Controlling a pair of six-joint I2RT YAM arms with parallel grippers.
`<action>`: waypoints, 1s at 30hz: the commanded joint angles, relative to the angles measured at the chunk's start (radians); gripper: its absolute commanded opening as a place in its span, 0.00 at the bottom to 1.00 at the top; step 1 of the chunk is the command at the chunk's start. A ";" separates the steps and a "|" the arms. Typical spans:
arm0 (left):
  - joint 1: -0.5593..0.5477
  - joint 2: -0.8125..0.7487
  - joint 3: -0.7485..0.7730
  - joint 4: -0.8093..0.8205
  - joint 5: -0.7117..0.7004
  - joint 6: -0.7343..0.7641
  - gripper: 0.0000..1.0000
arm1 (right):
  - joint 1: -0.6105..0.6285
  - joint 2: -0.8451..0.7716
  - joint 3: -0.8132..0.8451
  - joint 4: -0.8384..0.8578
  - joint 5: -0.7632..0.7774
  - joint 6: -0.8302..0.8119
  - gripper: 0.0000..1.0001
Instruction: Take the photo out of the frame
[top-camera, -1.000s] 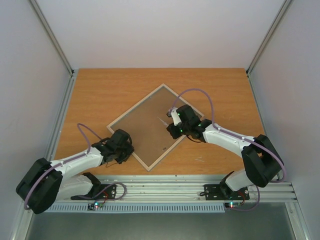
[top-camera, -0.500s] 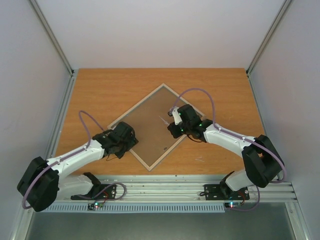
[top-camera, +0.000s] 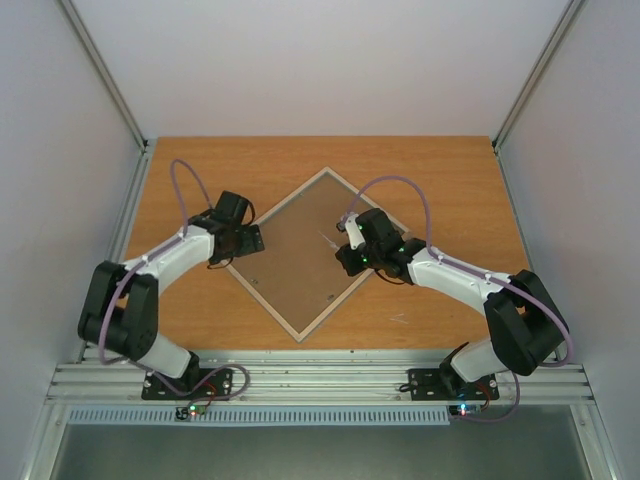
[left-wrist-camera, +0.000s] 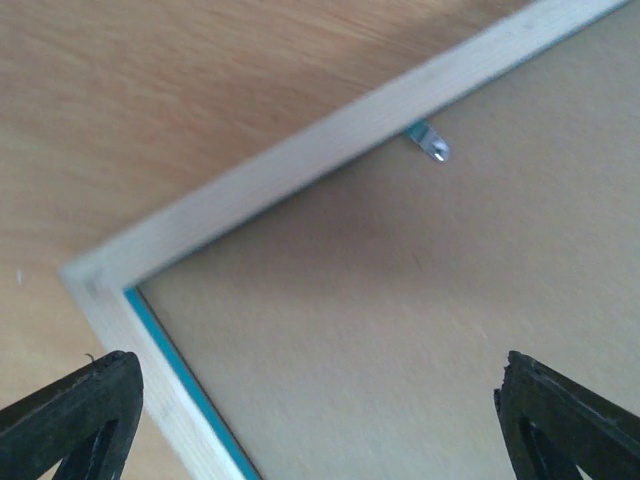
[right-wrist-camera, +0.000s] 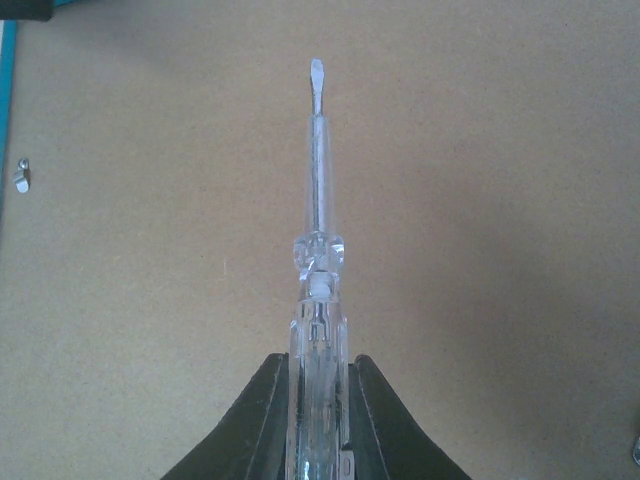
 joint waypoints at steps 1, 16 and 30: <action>0.081 0.088 0.065 0.069 0.024 0.189 0.97 | -0.005 -0.004 -0.001 0.016 0.002 0.004 0.01; 0.203 0.274 0.125 0.161 0.217 0.257 0.88 | -0.007 0.007 0.006 0.009 -0.001 0.006 0.01; 0.202 0.214 0.011 0.165 0.304 0.195 0.53 | -0.007 0.002 0.008 0.001 -0.007 0.008 0.01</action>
